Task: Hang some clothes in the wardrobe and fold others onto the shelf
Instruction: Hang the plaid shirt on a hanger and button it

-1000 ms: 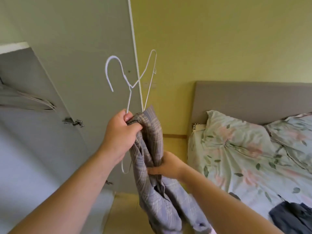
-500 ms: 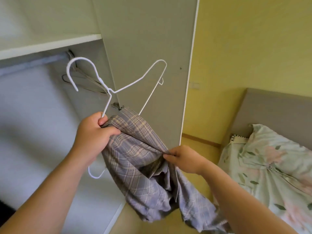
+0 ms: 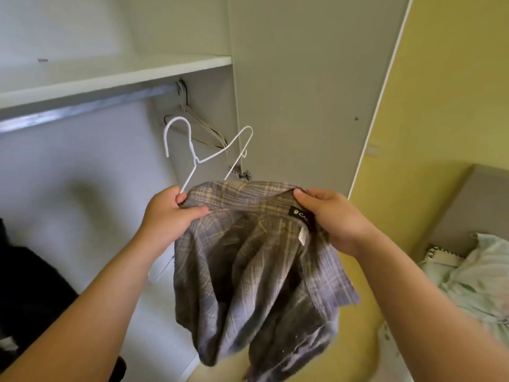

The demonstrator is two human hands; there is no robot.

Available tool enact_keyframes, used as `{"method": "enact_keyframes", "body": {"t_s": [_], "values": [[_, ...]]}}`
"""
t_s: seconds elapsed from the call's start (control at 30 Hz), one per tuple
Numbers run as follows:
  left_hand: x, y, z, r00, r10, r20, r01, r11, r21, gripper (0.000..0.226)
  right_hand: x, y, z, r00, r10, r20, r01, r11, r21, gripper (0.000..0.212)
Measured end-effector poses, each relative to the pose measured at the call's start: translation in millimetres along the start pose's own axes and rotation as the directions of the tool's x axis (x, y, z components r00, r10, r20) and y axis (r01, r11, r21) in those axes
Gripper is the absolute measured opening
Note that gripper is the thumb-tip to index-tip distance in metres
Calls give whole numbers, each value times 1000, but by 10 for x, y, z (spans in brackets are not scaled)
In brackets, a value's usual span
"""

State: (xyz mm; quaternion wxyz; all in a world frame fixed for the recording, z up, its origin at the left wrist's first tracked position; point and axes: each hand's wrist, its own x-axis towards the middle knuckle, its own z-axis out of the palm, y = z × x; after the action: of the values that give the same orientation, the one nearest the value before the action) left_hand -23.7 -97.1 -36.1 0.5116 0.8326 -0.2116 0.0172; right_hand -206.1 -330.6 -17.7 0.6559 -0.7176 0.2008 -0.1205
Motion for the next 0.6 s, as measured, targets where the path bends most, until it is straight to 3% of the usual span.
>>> {"method": "enact_keyframes", "body": {"t_s": [0.1, 0.2, 0.33, 0.43, 0.5, 0.6], "values": [[35, -36, -74, 1000, 13, 8, -14, 995, 98, 57, 77, -45, 69, 992, -33, -120, 7, 978, -207, 26], [83, -46, -153, 999, 23, 36, -31, 974, 223, 54, 119, -50, 69, 982, -27, -185, -13, 977, -214, 12], [116, 82, -277, 972, 202, -123, -125, 879, 460, 60, 134, -49, 72, 990, 7, -141, -52, 945, -324, 36], [139, 236, -404, 939, 258, -227, -53, 762, 645, 63, 149, 1, 77, 996, -24, -87, -21, 876, -482, 59], [163, 304, -466, 889, 401, -221, -117, 666, 737, 63, 147, 28, 85, 998, -60, -35, 27, 801, -598, 73], [213, 386, -577, 738, 652, -173, -275, 525, 806, 55, 134, 9, 103, 996, -83, 40, 84, 640, -764, 82]]}}
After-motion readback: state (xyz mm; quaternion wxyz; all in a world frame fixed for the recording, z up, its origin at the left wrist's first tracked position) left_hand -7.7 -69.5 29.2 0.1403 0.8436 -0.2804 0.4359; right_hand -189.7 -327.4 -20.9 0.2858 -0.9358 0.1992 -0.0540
